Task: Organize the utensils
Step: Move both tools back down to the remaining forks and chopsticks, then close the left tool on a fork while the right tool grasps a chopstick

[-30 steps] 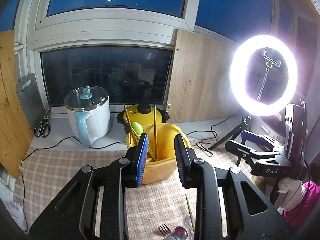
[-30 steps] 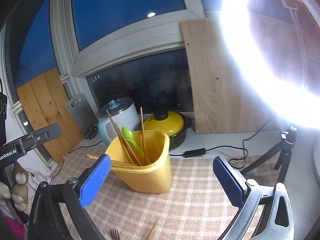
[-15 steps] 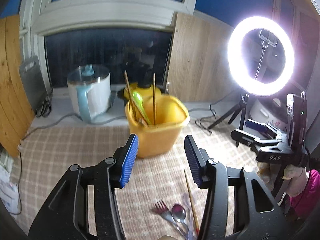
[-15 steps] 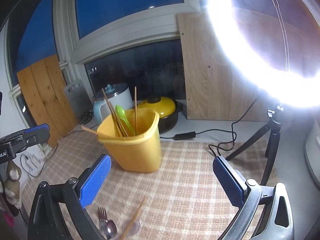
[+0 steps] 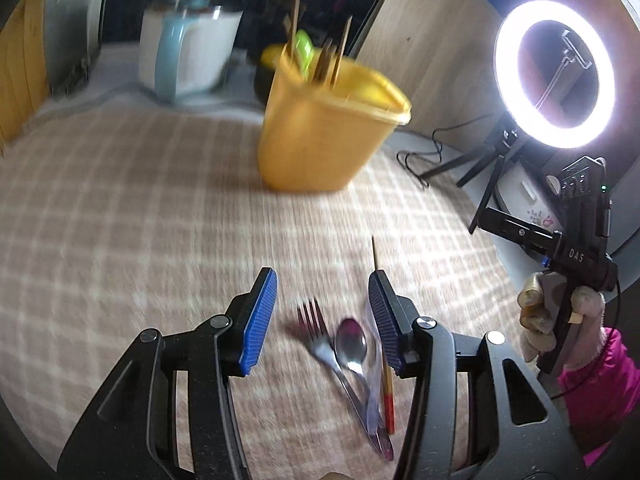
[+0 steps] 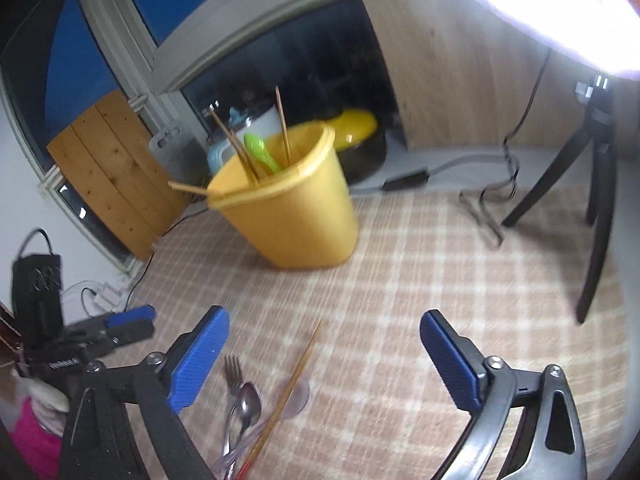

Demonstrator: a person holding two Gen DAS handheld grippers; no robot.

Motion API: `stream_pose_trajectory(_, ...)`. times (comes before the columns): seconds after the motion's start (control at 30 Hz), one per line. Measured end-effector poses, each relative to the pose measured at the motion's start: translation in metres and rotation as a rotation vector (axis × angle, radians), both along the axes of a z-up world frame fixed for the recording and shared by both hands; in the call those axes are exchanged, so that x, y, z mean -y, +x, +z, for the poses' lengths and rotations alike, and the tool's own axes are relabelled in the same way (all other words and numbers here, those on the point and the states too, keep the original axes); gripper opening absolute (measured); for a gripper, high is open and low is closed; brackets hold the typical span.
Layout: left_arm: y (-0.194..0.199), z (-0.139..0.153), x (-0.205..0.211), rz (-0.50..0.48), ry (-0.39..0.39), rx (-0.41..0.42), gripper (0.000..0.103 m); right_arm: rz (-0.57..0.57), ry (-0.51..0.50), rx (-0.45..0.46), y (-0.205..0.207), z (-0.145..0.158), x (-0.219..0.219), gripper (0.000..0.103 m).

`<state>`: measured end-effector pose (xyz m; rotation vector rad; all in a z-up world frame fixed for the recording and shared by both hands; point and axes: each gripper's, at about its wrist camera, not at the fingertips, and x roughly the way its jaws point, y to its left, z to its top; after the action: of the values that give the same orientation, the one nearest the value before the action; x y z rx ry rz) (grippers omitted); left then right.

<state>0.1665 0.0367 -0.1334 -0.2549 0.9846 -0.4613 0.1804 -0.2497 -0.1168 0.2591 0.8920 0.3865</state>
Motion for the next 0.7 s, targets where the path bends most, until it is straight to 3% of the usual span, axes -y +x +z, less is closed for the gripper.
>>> stream_pose_trajectory(0.37,0.008,-0.051,0.0,-0.009,-0.094,-0.165,0.049,0.05,0.125,-0.169,0.013,-0.045,-0.006,0.076)
stream_pose_trajectory(0.53,0.016,-0.068,0.007,-0.019,-0.105,-0.202,0.049,0.061,0.169,-0.23,0.018,-0.061,-0.011,0.064)
stream_pose_trajectory(0.7,0.026,-0.082,0.011,-0.017,-0.119,-0.229,0.049,0.07,0.182,-0.262,0.023,-0.071,-0.016,0.059)
